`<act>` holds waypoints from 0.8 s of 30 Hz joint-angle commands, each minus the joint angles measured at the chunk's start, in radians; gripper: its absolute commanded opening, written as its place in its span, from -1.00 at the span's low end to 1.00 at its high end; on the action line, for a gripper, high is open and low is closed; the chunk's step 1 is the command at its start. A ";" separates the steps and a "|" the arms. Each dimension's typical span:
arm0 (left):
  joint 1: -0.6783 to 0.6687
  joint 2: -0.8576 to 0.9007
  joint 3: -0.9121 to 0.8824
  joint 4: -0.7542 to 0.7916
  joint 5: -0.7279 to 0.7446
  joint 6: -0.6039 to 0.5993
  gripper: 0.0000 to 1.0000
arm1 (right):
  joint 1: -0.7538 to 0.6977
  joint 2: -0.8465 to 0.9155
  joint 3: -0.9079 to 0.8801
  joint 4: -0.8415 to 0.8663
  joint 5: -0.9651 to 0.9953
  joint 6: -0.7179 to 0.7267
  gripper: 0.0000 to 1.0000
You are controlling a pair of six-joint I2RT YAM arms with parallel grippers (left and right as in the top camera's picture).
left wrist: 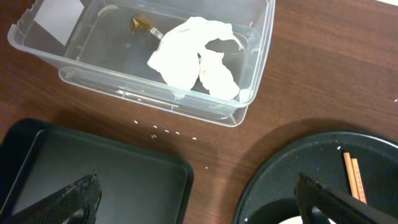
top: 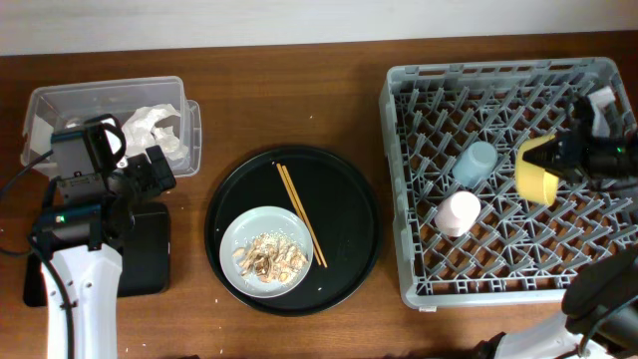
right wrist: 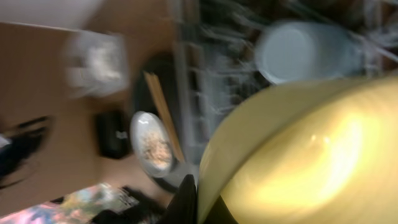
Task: Sort waste into correct bins and load items into the dishwasher rack
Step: 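Carry the yellow bowl to the rack and set it down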
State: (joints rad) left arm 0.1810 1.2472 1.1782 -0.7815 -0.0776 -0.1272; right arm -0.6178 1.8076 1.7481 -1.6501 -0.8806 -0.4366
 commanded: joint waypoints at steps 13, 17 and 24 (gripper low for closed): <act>0.005 -0.007 0.002 0.002 0.007 0.008 0.98 | -0.144 0.187 -0.253 0.111 -0.397 -0.211 -0.92; 0.005 -0.007 0.002 0.001 0.007 0.008 0.98 | -0.169 0.188 -0.253 0.109 -0.338 -0.210 -0.80; 0.005 -0.007 0.002 0.001 0.007 0.008 0.98 | -0.308 0.188 -0.253 0.013 -0.240 -0.211 0.06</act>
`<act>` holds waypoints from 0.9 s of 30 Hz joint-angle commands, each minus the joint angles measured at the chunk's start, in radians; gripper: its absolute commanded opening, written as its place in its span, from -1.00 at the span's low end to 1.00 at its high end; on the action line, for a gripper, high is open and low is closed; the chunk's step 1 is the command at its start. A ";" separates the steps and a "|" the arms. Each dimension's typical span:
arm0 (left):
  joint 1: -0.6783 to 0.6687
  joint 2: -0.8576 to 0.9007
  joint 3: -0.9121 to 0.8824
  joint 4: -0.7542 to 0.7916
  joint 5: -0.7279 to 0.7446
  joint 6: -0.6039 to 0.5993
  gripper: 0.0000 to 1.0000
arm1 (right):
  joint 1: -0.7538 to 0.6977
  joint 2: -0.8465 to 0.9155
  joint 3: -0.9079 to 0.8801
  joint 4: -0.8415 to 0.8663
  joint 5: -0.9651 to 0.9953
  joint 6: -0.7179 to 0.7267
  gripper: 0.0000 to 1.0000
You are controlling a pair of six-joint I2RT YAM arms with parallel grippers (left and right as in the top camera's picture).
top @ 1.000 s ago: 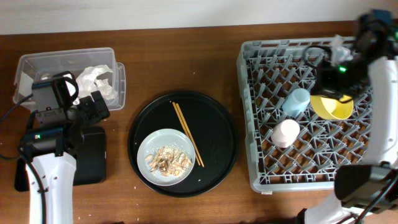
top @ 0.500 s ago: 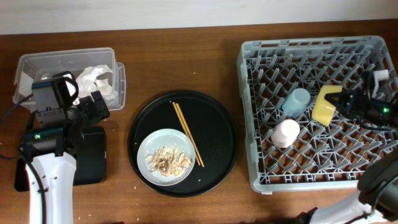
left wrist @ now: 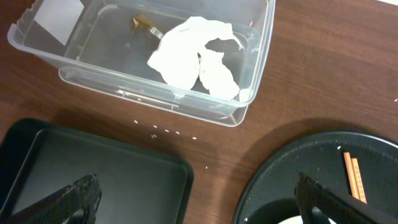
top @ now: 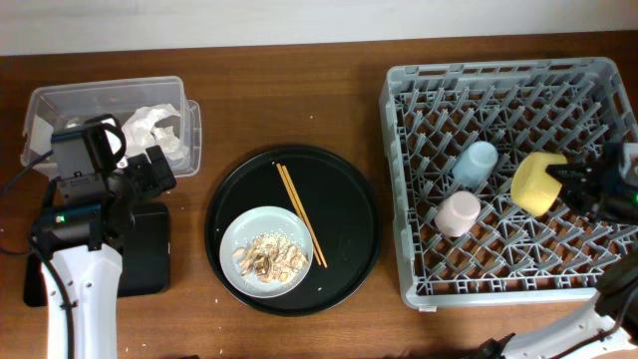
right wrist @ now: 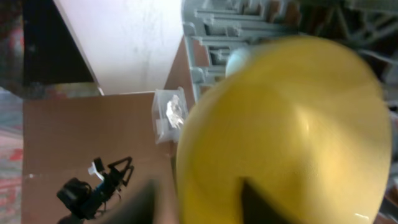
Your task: Sort waste into correct bins and load items into the dishwasher rack
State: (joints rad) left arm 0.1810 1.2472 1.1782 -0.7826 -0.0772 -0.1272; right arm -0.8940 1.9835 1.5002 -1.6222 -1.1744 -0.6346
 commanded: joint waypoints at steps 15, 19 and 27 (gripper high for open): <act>0.005 -0.007 0.002 0.002 0.006 0.008 0.98 | -0.105 -0.066 0.010 0.160 0.178 0.287 0.42; 0.005 -0.007 0.002 0.003 0.006 0.008 0.98 | -0.129 -0.147 0.045 0.173 0.246 0.370 0.41; 0.005 -0.007 0.002 0.002 0.006 0.008 0.98 | -0.043 -0.509 0.074 0.344 0.407 0.593 -0.13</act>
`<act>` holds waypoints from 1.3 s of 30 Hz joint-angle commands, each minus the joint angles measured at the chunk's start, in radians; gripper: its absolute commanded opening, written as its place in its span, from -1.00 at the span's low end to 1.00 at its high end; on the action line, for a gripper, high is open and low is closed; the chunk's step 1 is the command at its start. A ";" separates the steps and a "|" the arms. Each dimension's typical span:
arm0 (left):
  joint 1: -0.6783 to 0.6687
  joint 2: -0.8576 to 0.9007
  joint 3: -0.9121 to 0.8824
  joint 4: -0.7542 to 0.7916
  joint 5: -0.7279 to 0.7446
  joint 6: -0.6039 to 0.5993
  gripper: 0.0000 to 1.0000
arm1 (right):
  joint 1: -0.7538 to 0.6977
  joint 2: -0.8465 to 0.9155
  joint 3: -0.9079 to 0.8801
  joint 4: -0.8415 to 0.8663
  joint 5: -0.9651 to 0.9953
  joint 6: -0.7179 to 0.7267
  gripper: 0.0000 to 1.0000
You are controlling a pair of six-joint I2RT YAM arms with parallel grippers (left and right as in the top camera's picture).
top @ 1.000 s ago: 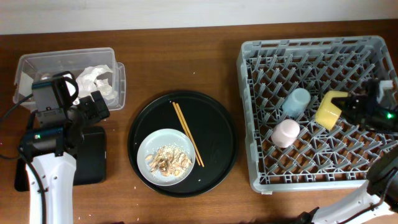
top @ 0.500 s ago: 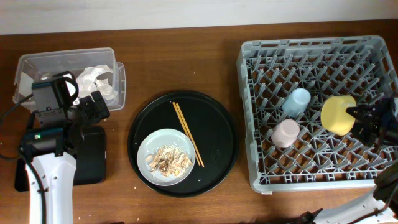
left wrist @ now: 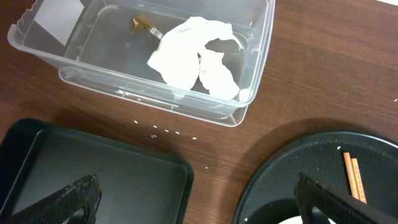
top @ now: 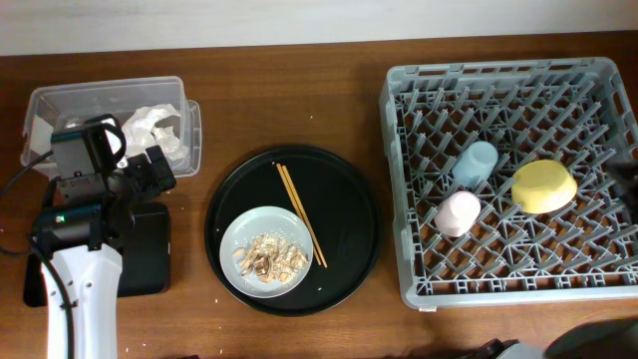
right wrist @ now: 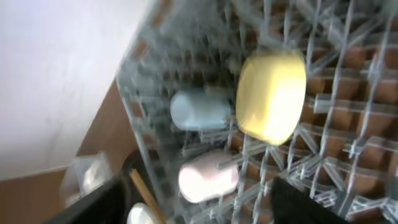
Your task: Sort waste into correct bins and load items into the dishwasher rack
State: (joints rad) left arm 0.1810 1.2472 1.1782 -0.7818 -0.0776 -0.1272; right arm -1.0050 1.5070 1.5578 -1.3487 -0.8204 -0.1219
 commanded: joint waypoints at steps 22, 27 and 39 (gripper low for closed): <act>0.005 -0.007 0.002 0.002 0.007 0.008 0.98 | 0.440 0.315 -0.008 0.157 0.716 0.456 -0.92; 0.005 -0.007 0.002 0.002 0.007 0.008 0.98 | 0.319 0.309 -0.008 0.060 0.720 0.464 -0.92; 0.005 -0.007 0.002 0.002 0.007 0.008 0.98 | 0.519 0.282 -0.008 0.144 0.583 0.302 -0.92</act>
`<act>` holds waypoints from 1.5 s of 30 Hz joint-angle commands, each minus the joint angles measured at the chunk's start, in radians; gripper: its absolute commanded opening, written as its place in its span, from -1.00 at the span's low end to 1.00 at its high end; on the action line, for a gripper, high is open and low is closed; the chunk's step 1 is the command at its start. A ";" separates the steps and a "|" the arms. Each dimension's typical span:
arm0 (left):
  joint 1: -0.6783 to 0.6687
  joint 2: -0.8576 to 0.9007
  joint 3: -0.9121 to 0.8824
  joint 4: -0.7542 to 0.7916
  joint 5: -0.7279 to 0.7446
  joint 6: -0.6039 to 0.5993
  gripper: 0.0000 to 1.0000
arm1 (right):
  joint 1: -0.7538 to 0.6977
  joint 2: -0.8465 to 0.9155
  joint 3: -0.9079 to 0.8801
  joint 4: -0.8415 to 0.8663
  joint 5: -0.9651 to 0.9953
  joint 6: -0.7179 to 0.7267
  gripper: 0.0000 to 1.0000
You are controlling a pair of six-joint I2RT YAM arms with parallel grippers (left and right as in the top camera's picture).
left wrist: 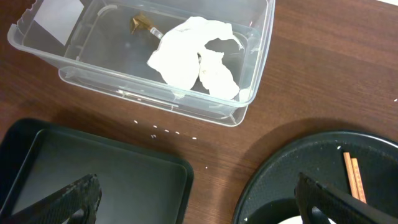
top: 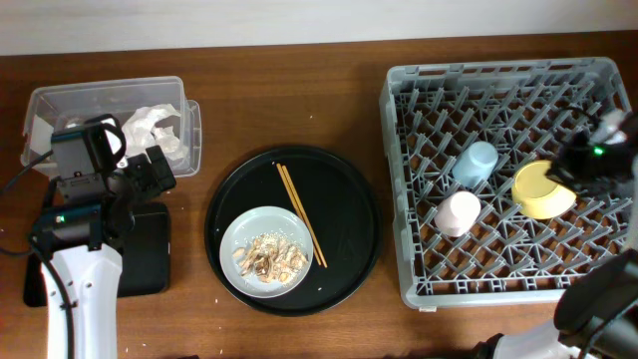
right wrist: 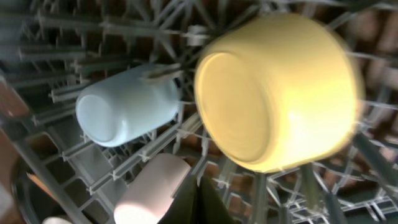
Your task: Sort waste into correct bins and load items into the dishwasher rack
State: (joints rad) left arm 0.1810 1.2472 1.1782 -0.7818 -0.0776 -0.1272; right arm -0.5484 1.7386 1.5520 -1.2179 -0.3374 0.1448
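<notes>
A yellow bowl [top: 543, 189] lies upturned in the grey dishwasher rack [top: 399, 199], beside a blue cup [top: 475, 163] and a pink cup [top: 458, 212]. My right gripper [top: 566, 170] hovers at the bowl's upper right edge. In the right wrist view its fingers [right wrist: 200, 198] are pressed together below the bowl [right wrist: 277, 93], holding nothing. A white plate of food scraps [top: 267, 251] and wooden chopsticks [top: 299, 214] rest on the round black tray [top: 349, 189]. My left gripper [left wrist: 199, 205] is open above the gap between the black bin [left wrist: 93, 174] and the tray.
A clear bin [top: 110, 100] at the back left holds crumpled white paper [top: 150, 125] and a small gold scrap [left wrist: 144, 25]. A black bin [top: 150, 249] sits in front of it, under the left arm. White crumbs dot the wood between the bins.
The right gripper, then open and off at the rack's right edge, is back beside the yellow bowl and shut. The bowl stays in the rack. The left arm has not moved.
The right gripper held the yellow bowl above the rack's right side. Then it had the bowl lower, next to the cups. Then the bowl lay free in the rack with the gripper open and withdrawn; now the gripper is shut beside it. The left arm stayed still.
</notes>
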 commanded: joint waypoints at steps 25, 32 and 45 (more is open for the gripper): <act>0.005 -0.007 0.002 0.002 0.007 0.008 0.98 | 0.008 0.115 0.118 -0.096 0.417 0.204 -0.92; 0.005 -0.007 0.002 0.002 0.007 0.008 0.98 | 0.010 0.115 0.118 -0.097 0.366 0.193 -0.92; 0.005 -0.007 0.002 0.002 0.007 0.008 0.98 | 0.029 0.179 0.082 -0.037 0.391 0.178 -0.92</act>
State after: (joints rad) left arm 0.1810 1.2472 1.1782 -0.7822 -0.0776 -0.1272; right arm -0.5209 1.9064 1.6367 -1.2282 -0.0990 0.2203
